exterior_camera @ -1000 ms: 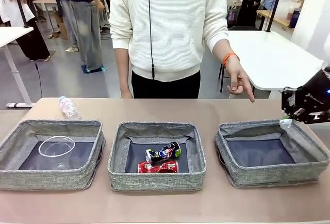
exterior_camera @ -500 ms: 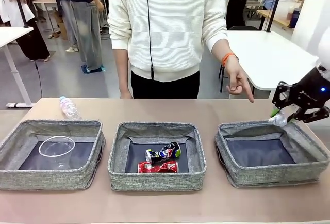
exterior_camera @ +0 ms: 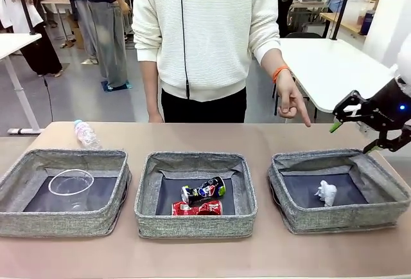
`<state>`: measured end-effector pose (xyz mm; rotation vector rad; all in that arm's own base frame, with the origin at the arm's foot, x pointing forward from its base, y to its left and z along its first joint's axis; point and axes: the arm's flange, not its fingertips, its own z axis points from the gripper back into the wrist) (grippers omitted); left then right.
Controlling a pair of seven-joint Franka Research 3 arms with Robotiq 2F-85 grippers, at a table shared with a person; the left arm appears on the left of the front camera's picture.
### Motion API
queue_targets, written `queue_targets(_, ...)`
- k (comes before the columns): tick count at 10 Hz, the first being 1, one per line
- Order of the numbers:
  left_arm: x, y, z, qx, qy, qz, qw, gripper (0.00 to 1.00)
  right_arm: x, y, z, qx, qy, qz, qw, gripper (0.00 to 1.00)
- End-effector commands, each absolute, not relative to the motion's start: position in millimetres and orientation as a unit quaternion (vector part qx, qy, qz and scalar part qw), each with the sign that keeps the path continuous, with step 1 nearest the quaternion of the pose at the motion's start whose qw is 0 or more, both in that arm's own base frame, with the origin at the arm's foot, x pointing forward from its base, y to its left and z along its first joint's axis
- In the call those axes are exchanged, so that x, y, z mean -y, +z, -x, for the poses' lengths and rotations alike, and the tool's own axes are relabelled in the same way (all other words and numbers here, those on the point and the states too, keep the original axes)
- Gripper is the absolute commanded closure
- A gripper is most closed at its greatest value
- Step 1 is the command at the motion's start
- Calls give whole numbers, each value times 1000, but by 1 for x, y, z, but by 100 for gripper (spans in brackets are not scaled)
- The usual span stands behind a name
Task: Sort the waste into the appropriate baskets.
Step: Place the picked waste into the Fabric basket indicated by the person.
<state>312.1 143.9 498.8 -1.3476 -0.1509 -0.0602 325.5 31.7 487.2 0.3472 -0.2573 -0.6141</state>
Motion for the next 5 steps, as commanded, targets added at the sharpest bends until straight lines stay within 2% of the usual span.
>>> queue_targets(1, -144, 499, -309, 69, -33, 621, 780, 0, -36, 486, -324, 89, -297, -280, 909, 0)
queue_targets(2, -144, 499, -309, 69, -33, 621, 780, 0, -43, 502, -327, 35, -279, -402, 871, 0)
queue_targets(3, -144, 499, -309, 69, -33, 621, 780, 0, -53, 524, -330, -6, -220, -494, 841, 0)
queue_targets(5, -144, 499, -309, 69, -33, 621, 780, 0, -62, 563, -339, -73, -124, -642, 753, 0)
